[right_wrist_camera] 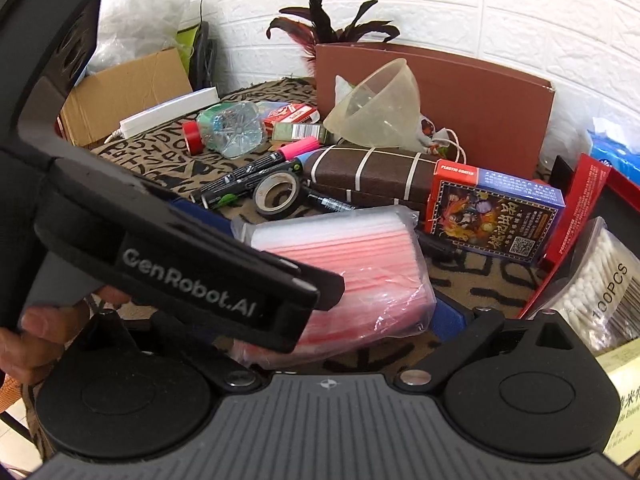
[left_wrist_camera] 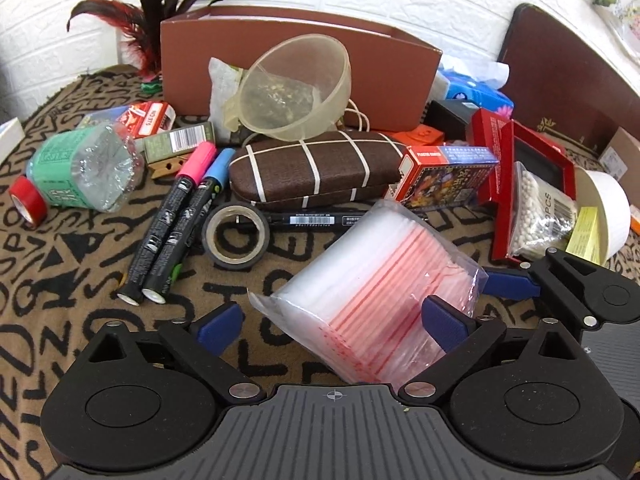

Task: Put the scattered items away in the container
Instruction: 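Grasp the pink-straw zip bag with the left gripper while the right gripper grips its other end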

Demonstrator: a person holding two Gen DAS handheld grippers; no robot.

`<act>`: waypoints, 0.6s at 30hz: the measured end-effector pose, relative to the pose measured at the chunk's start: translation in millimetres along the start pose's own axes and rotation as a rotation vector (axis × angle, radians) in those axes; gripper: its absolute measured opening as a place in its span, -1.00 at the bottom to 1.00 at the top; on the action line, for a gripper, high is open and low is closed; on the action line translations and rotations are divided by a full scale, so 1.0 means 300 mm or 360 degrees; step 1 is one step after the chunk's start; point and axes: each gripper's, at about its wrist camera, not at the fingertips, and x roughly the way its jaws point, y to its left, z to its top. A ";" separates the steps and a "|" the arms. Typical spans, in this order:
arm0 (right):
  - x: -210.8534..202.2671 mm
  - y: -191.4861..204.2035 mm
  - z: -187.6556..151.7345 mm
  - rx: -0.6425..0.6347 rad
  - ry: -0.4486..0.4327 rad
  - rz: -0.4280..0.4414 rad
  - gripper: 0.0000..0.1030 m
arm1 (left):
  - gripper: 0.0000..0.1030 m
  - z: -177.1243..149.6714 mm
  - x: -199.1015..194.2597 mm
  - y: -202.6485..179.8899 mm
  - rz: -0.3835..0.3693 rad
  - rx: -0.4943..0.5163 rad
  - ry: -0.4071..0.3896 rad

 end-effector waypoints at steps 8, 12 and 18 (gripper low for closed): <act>-0.045 0.062 -0.035 -0.0011 0.0031 0.0131 0.87 | 0.67 -0.023 -0.056 0.018 -0.0004 0.0090 0.0006; -0.055 0.034 -0.043 0.0041 0.0042 0.0071 0.84 | 0.69 -0.022 -0.056 0.043 0.0016 0.0058 0.0003; -0.045 0.016 -0.024 0.0026 -0.0028 0.0084 0.85 | 0.67 -0.010 -0.037 0.034 -0.0034 0.0077 0.0019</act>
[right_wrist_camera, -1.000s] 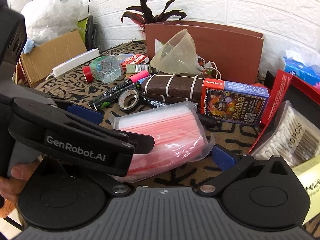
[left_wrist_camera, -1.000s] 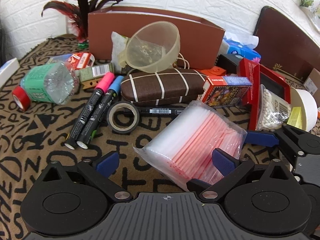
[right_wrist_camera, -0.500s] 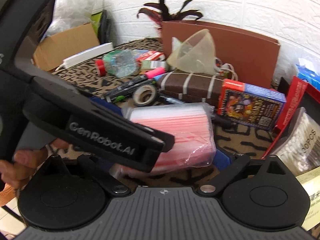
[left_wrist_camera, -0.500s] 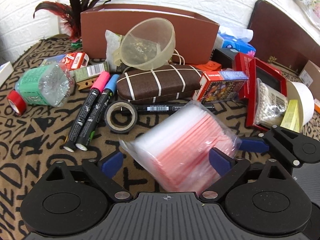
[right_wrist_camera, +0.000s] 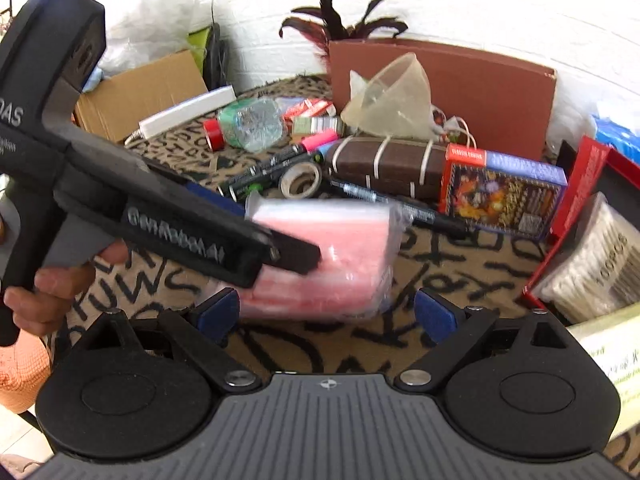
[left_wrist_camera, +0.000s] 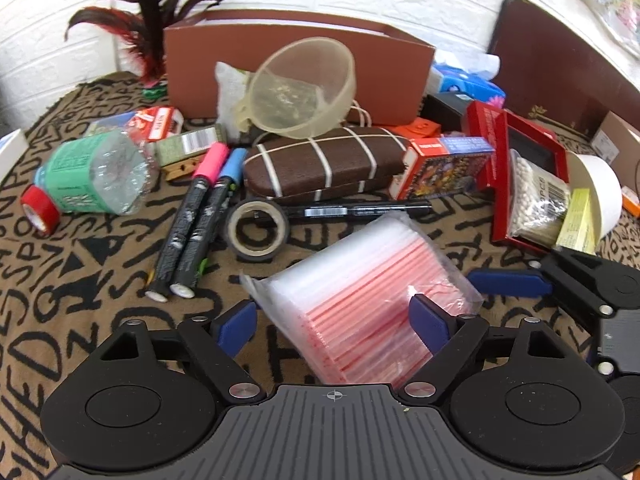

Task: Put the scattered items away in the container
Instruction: 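Grasp the pink-straw zip bag with the left gripper while the right gripper grips its other end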

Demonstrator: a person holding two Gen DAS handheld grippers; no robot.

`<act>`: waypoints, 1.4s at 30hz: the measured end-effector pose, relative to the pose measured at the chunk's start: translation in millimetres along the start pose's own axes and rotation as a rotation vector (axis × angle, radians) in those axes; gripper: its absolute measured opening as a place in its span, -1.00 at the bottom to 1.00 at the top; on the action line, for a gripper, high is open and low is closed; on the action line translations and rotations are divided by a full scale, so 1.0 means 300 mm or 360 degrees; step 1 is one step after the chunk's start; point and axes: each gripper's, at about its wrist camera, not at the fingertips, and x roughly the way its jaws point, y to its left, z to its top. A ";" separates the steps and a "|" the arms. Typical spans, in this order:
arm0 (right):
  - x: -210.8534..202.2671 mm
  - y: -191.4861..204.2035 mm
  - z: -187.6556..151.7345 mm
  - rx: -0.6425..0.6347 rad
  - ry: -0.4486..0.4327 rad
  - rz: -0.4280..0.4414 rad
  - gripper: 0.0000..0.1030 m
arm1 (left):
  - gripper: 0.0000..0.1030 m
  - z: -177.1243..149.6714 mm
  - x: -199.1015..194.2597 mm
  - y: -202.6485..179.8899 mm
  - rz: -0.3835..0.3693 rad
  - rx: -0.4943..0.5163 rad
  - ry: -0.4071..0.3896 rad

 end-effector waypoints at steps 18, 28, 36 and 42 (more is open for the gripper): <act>0.072 -0.012 0.015 0.0035 0.0028 0.0063 0.74 | 0.64 0.014 0.037 0.006 -0.0065 0.0023 0.0028; 0.025 -0.025 0.014 0.0111 0.0029 0.0042 0.21 | 0.48 0.007 0.004 -0.031 -0.0011 0.0033 0.0033; -0.037 -0.018 0.024 0.0123 -0.0007 -0.0016 0.04 | 0.32 0.018 -0.066 -0.067 0.0016 0.0038 -0.0022; -0.102 -0.029 0.060 0.0126 -0.0100 -0.0067 0.03 | 0.30 0.066 -0.121 -0.108 0.0012 0.0059 -0.0124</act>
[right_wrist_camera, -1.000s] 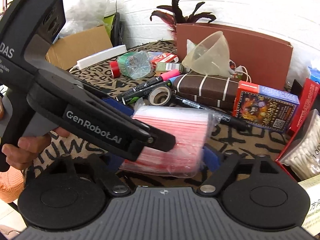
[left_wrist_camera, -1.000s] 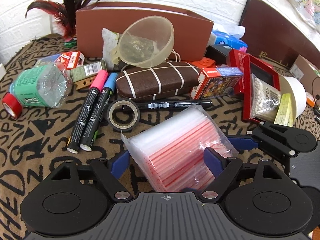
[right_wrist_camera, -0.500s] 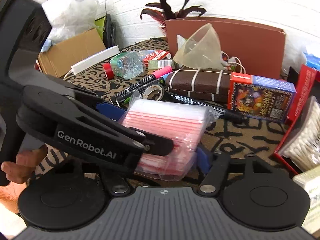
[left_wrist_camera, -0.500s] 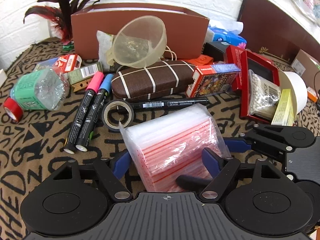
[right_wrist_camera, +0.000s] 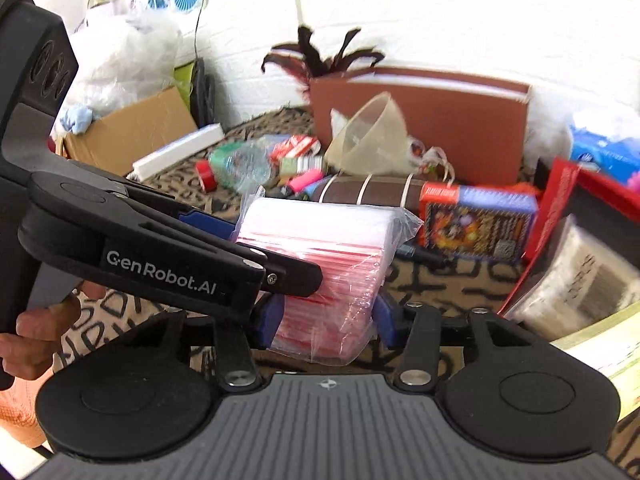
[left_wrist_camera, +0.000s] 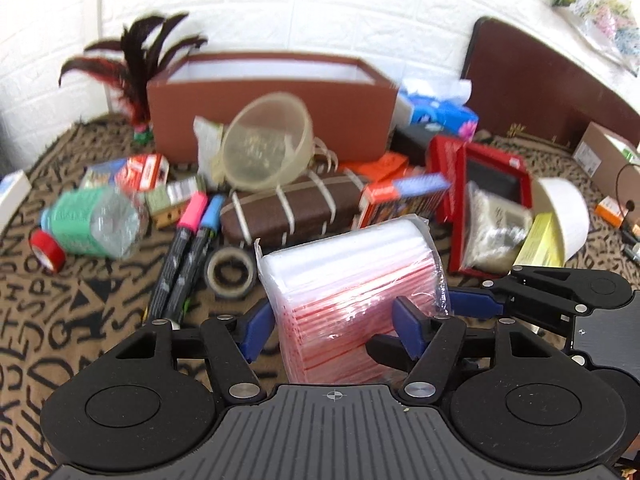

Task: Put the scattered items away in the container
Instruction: 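Grasp the pink-straw zip bag with the left gripper while the right gripper grips its other end, then lift and carry the zip bag with both grippers over the brown box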

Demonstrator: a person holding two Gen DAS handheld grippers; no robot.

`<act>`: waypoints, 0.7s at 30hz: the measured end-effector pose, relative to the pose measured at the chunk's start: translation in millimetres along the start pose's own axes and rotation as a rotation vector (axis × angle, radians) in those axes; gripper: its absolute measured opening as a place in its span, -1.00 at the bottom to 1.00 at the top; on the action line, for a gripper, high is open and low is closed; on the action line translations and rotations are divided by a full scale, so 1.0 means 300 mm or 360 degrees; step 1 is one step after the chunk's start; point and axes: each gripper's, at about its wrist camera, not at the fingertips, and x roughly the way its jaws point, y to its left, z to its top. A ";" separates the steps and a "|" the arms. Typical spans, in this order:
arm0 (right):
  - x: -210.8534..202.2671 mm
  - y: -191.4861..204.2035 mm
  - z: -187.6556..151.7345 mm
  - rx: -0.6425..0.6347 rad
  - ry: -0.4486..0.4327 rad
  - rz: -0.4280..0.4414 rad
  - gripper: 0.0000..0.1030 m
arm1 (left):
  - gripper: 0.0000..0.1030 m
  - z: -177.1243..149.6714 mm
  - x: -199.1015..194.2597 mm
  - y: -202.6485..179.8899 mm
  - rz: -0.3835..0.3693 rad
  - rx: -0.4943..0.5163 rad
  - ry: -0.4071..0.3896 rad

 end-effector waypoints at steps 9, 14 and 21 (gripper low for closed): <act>-0.077 -0.058 0.148 0.0015 -0.0187 -0.0076 0.03 | 0.30 0.178 -0.057 -0.047 -0.0031 0.0035 -0.0187; -0.086 -0.095 0.252 -0.0026 -0.0266 -0.0124 0.03 | 0.28 0.293 -0.064 -0.060 -0.0019 0.0066 -0.0284; -0.046 -0.162 0.414 -0.0021 -0.0361 -0.0163 0.03 | 0.29 0.488 -0.041 -0.043 -0.0025 0.0073 -0.0391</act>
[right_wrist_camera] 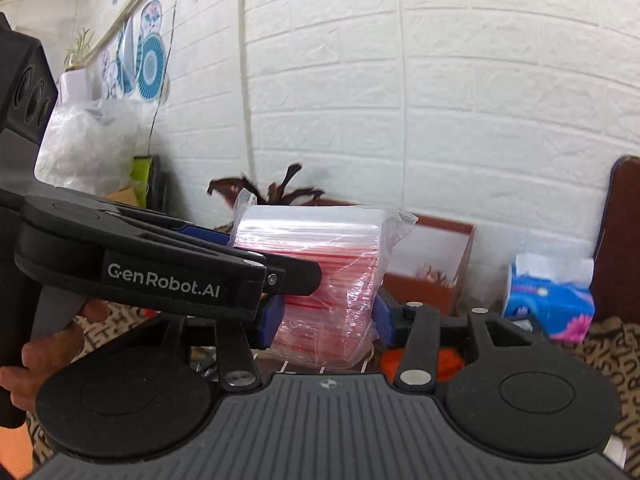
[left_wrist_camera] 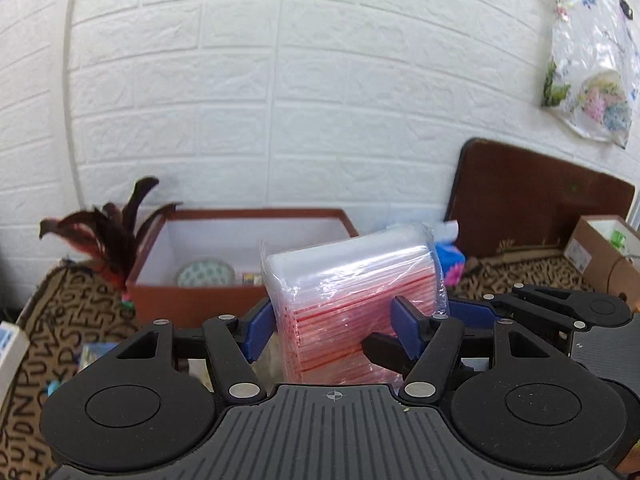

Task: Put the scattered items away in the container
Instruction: 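Lift and carry the zip bag with both grippers over the brown box, then lower the zip bag into the brown box and open both grippers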

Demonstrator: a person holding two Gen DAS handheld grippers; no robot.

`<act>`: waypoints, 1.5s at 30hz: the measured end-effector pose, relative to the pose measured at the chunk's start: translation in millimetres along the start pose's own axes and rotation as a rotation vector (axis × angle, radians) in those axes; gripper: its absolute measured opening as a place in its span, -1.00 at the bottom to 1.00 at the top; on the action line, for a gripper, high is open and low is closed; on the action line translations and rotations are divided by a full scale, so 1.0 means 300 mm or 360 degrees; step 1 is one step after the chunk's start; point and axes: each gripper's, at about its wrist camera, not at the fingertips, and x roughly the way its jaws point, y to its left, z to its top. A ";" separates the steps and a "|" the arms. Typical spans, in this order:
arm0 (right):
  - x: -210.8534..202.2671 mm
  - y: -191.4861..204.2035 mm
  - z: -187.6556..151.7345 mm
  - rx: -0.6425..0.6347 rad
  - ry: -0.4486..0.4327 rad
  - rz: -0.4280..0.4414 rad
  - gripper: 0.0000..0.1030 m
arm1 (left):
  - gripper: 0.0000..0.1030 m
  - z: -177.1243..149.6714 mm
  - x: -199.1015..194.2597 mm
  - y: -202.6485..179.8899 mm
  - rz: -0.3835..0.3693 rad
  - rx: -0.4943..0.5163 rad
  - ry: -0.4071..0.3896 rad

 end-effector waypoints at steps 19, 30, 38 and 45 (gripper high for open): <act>0.406 -0.212 0.178 0.0078 0.0061 -0.0087 0.03 | 0.30 0.254 0.424 0.159 -0.0054 -0.0052 0.0027; 0.601 -0.288 0.106 0.0210 0.0247 -0.0090 0.03 | 0.30 0.222 0.649 0.226 -0.0060 -0.0015 0.0209; 0.651 -0.308 0.076 0.0216 0.0339 -0.0135 0.04 | 0.31 0.201 0.728 0.230 -0.0083 0.0011 0.0296; 0.677 -0.315 0.066 0.0205 0.0384 -0.0154 0.11 | 0.41 0.195 0.780 0.237 -0.0063 -0.0007 0.0363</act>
